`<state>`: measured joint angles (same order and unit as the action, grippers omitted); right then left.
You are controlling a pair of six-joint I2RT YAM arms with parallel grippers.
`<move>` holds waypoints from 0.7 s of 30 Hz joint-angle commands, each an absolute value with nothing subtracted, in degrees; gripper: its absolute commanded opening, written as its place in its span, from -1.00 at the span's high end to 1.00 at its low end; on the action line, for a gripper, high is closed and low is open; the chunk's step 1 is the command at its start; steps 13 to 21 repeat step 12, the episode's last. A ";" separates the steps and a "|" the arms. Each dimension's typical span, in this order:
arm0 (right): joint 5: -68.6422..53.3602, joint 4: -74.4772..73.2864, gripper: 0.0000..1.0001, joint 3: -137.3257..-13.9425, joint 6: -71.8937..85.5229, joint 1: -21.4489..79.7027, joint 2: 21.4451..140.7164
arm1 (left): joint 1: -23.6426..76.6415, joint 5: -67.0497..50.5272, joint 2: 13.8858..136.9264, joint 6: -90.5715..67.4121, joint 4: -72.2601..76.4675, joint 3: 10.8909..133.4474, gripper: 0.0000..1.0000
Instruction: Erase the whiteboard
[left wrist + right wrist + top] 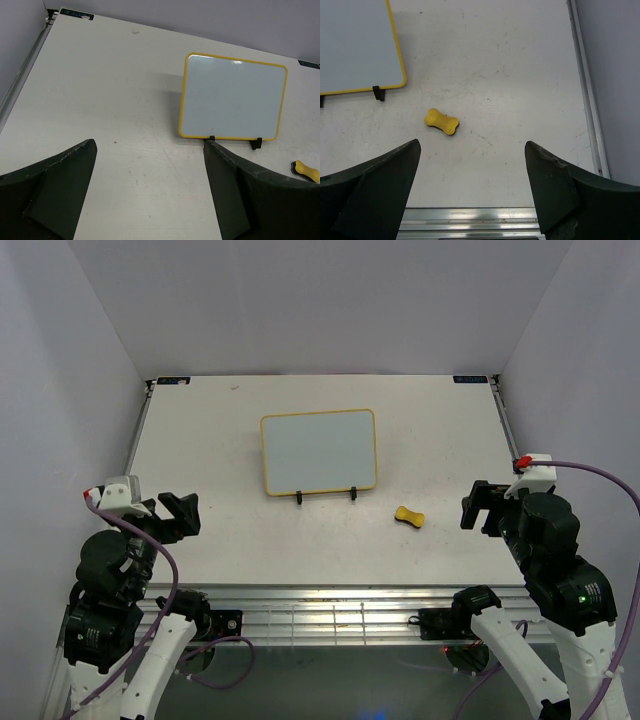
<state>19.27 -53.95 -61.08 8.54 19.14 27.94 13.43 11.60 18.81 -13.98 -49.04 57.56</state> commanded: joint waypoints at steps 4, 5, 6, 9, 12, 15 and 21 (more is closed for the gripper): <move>18.37 -53.44 -0.80 -63.46 8.00 18.98 27.42 | 13.71 11.95 18.55 -14.59 -49.75 58.01 -0.96; 18.37 -53.52 -0.80 -63.37 8.00 18.98 27.42 | 13.71 12.04 18.54 -14.59 -49.75 58.01 -0.96; 18.28 -53.61 -0.80 -63.28 7.91 18.98 27.42 | 13.71 12.13 18.54 -14.59 -49.75 57.92 -0.96; 18.19 -53.44 -0.80 -63.02 8.00 18.98 27.42 | 13.71 12.22 18.54 -14.59 -49.75 57.92 -0.96; 18.19 -53.09 -0.80 -63.02 8.09 18.98 27.42 | 13.71 12.57 18.63 -14.68 -49.75 57.83 -0.96; 18.19 -53.09 -0.80 -63.02 8.09 18.98 27.42 | 13.71 12.57 18.63 -14.68 -49.75 57.83 -0.96; 18.19 -53.09 -0.80 -63.02 8.09 18.98 27.42 | 13.71 12.57 18.63 -14.68 -49.75 57.83 -0.96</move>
